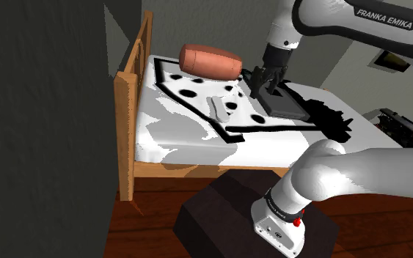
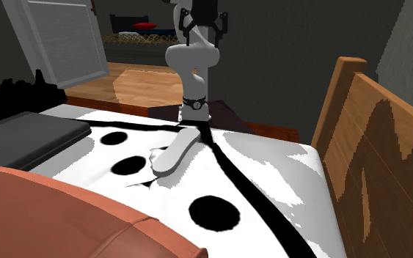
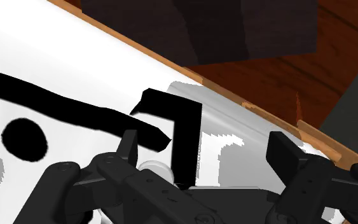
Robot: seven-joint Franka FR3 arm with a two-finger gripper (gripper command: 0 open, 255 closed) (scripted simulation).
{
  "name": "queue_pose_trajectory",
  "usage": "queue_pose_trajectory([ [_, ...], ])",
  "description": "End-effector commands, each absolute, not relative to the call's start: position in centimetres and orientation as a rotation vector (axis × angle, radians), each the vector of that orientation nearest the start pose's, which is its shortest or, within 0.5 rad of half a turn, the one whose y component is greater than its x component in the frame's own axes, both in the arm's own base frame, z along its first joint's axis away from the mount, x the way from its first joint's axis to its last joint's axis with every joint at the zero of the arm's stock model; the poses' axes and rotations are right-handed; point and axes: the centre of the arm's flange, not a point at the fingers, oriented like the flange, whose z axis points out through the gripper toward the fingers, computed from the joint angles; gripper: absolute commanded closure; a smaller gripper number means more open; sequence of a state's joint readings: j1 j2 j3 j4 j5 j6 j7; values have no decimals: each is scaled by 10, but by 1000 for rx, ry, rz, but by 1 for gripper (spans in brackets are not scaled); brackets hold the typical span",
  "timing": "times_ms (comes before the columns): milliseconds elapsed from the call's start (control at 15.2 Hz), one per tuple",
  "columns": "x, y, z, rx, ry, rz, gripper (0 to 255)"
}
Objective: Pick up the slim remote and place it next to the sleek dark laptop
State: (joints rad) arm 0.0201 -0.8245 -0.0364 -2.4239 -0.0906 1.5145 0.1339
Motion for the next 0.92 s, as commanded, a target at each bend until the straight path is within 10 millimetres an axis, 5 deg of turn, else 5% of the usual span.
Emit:
queue_pose_trajectory([
  [0,289,-18,566,-3201,222,130,0],
  [858,404,-86,462,-3117,538,63,0],
])
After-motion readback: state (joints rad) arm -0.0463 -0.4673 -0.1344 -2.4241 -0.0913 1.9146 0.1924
